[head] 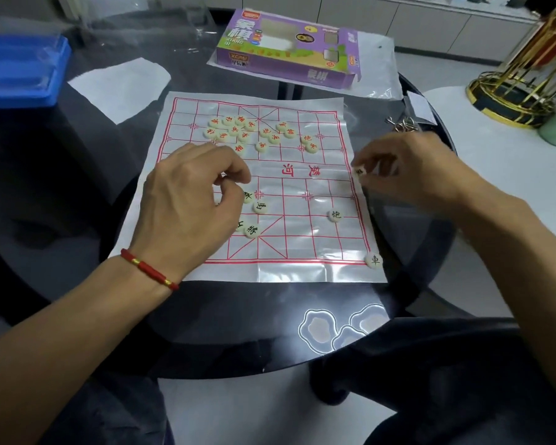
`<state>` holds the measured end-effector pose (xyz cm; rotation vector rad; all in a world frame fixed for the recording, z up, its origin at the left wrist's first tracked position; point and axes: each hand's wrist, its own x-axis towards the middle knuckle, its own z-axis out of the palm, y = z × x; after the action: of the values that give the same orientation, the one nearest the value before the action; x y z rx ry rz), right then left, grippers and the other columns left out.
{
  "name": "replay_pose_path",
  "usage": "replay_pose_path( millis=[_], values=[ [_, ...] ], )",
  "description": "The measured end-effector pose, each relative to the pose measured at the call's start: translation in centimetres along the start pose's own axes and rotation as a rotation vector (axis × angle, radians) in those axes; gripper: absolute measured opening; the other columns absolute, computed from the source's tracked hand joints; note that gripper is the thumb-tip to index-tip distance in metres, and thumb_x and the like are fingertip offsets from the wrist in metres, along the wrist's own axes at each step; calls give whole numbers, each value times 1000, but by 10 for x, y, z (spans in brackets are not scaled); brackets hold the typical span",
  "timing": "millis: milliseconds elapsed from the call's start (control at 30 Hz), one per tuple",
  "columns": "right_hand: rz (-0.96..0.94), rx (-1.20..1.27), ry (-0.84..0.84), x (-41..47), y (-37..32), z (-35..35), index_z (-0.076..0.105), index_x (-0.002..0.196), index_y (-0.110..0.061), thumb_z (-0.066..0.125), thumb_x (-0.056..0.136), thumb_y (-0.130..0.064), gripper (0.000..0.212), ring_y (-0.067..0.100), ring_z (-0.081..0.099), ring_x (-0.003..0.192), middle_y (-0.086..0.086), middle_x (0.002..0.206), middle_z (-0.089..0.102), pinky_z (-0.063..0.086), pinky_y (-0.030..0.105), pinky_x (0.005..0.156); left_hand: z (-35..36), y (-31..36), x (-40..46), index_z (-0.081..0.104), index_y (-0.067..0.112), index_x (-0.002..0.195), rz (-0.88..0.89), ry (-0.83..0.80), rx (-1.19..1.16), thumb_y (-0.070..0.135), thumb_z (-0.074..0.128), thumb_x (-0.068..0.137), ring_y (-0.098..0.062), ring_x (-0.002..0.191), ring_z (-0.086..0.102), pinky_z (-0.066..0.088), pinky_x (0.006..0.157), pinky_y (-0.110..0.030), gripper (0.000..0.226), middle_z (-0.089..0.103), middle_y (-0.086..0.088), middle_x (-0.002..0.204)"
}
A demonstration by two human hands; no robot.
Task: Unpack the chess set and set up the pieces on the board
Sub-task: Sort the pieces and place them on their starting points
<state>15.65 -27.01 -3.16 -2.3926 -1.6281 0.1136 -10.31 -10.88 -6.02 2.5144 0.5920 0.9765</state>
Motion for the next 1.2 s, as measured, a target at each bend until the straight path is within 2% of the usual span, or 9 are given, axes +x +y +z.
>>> replay_pose_path(
  millis=[133, 267, 467, 600, 800, 1033, 1133, 1200],
  values=[
    [-11, 51, -150, -5, 9, 7, 72, 114, -29, 75, 89, -25, 26, 14, 70, 93, -6, 110, 71, 62, 33, 81, 1, 0, -2, 73, 11, 89, 5, -11, 6, 4, 59, 89, -16, 84, 62, 55, 78, -33, 15, 73, -3, 92],
    [-40, 67, -206, -7, 10, 9, 70, 120, -33, 75, 90, -21, 33, 16, 69, 98, -6, 117, 69, 62, 33, 82, 2, 0, -3, 73, 10, 88, 8, -2, 11, 3, 60, 89, -17, 83, 62, 55, 78, -34, 14, 73, -5, 91],
    [75, 81, -149, -9, 11, 15, 71, 114, -25, 78, 85, -39, 33, 9, 67, 87, -9, 102, 70, 61, 32, 78, 2, 1, -3, 73, 9, 88, 3, -6, 12, 3, 60, 89, -15, 82, 60, 53, 78, -33, 14, 74, -7, 90],
    [72, 48, -111, -8, 11, 21, 72, 111, -24, 76, 88, -35, 27, 11, 66, 86, -6, 101, 71, 59, 30, 76, 2, 1, -3, 74, 9, 86, 17, -10, 12, 1, 59, 88, -20, 81, 64, 57, 76, -38, 17, 73, -6, 87],
    [38, 76, -127, -10, 10, 18, 73, 111, -28, 75, 89, -32, 22, 10, 67, 86, -8, 101, 70, 61, 31, 77, 2, 0, -2, 74, 9, 84, 7, -2, 18, 2, 59, 88, -20, 80, 63, 57, 74, -39, 17, 73, -5, 86],
    [31, 65, -132, -11, 9, 17, 73, 111, -28, 77, 88, -31, 23, 13, 68, 88, -6, 104, 71, 62, 33, 77, -3, -2, 2, 74, 9, 81, -21, 29, 4, 3, 57, 87, -16, 79, 61, 54, 78, -33, 19, 72, -4, 84],
    [52, 72, -133, -11, 8, 16, 71, 114, -26, 77, 86, -36, 30, 11, 68, 86, -6, 102, 71, 61, 31, 76, -6, -5, 4, 74, 9, 83, -36, 35, 18, 3, 58, 89, -19, 82, 64, 56, 78, -36, 19, 73, -5, 86],
    [61, 79, -55, -11, 6, 12, 71, 114, -25, 76, 85, -42, 33, 7, 67, 82, -9, 97, 70, 61, 27, 73, -8, -7, 6, 74, 10, 83, -57, 41, 27, 5, 58, 89, -18, 82, 63, 56, 76, -37, 19, 73, -3, 87]
  ],
)
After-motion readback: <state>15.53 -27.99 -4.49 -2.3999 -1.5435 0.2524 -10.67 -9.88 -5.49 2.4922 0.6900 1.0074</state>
